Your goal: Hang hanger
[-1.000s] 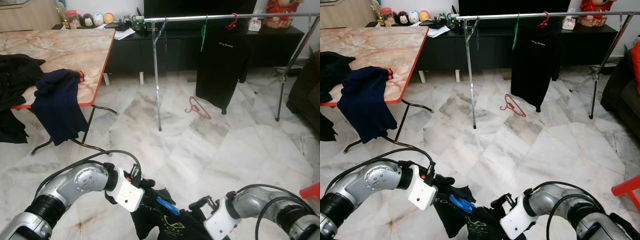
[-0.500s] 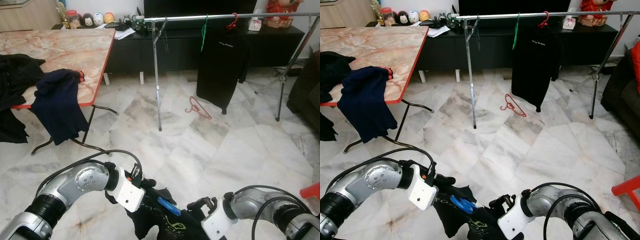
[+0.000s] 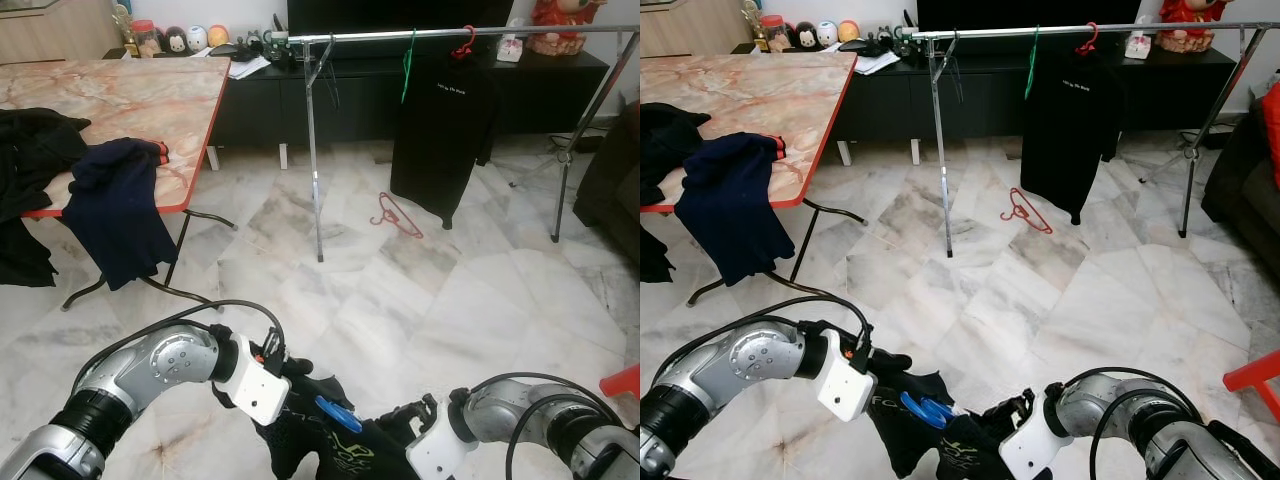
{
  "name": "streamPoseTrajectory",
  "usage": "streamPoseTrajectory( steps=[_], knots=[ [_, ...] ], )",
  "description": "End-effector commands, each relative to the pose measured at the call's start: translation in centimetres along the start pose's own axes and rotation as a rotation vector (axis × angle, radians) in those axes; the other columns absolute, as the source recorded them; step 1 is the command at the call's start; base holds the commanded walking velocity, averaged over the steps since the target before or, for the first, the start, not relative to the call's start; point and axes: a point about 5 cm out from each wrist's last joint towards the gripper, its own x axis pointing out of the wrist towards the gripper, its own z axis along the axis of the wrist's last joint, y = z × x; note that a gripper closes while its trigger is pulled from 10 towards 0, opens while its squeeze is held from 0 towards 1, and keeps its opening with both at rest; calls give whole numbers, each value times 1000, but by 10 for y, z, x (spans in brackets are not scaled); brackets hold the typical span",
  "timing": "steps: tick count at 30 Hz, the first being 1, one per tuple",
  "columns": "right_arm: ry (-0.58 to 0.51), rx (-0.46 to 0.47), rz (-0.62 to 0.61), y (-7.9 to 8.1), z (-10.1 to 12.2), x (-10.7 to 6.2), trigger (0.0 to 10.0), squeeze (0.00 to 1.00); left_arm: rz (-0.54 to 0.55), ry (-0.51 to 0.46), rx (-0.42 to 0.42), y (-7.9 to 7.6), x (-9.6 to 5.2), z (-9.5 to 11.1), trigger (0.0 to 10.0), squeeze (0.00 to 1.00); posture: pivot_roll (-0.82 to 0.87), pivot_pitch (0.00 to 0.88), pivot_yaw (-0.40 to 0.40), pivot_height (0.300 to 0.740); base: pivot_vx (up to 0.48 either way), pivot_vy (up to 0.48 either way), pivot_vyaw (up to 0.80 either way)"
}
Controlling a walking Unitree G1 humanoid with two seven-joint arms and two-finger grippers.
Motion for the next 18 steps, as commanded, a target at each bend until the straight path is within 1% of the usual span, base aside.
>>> streamPoseTrajectory(
  steps=[1, 18],
  knots=[
    [12, -22, 9, -1, -2, -1, 0, 0, 23, -21, 24, 6, -3, 5, 10000, 0, -36, 0, 0, 740, 0, 0, 0],
    [15, -27, -11, -3, -2, 1, 0, 0, 16, -19, 21, 6, -2, 4, 10000, 0, -36, 0, 2, 740, 0, 0, 0]
  ],
)
